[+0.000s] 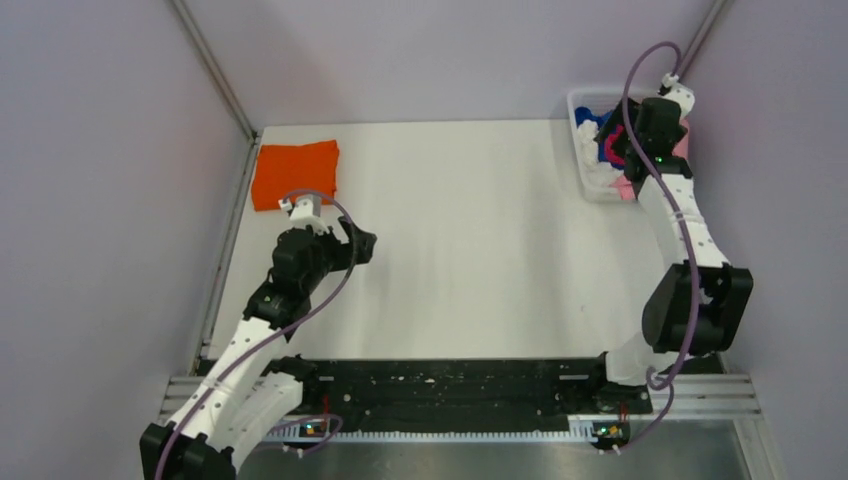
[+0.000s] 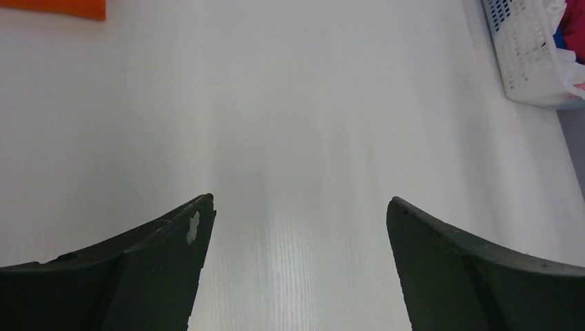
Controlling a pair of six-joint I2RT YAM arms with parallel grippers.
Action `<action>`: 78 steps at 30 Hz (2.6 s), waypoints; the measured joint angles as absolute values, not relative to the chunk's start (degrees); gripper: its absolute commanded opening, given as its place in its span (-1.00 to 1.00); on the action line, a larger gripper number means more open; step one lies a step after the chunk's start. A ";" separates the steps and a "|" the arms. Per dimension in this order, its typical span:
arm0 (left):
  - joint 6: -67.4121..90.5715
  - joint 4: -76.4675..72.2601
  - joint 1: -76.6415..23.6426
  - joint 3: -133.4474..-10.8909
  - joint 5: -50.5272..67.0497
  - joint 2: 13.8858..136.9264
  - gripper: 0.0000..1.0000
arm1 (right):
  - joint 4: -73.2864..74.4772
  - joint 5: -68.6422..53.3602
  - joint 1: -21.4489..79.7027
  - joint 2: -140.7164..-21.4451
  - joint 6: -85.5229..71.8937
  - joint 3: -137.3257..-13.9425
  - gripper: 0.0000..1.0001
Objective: Fold and stack the t-shirts
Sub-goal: Grab crumpled tshirt from bin with the right arm, then move the tshirt to the center of the board
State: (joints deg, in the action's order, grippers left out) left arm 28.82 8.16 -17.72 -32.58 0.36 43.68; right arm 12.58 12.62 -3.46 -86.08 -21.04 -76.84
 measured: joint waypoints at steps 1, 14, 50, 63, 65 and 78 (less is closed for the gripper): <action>28.82 8.16 -17.72 -32.58 0.08 43.92 0.98 | 13.80 12.62 -4.67 -88.16 -20.71 -78.72 0.84; 28.60 8.08 -17.67 -32.58 -2.57 45.21 0.98 | 23.92 9.39 -20.12 -106.56 -16.58 -96.29 0.44; 28.62 8.19 -17.67 -32.58 -3.92 46.61 0.98 | 22.96 -2.17 -21.28 -108.25 -19.27 -114.28 -1.00; 29.32 8.16 -17.67 -32.58 -2.44 45.04 0.98 | -7.18 -30.52 -19.14 -83.83 -39.44 -114.15 -0.99; 29.71 8.16 -17.67 -32.58 -2.39 44.93 0.98 | -10.22 -35.14 -14.61 -82.96 -42.72 -114.02 -0.98; 38.37 16.05 -17.67 -32.73 -18.92 40.95 0.98 | -12.56 -46.96 21.87 -78.54 -43.40 -91.39 -0.90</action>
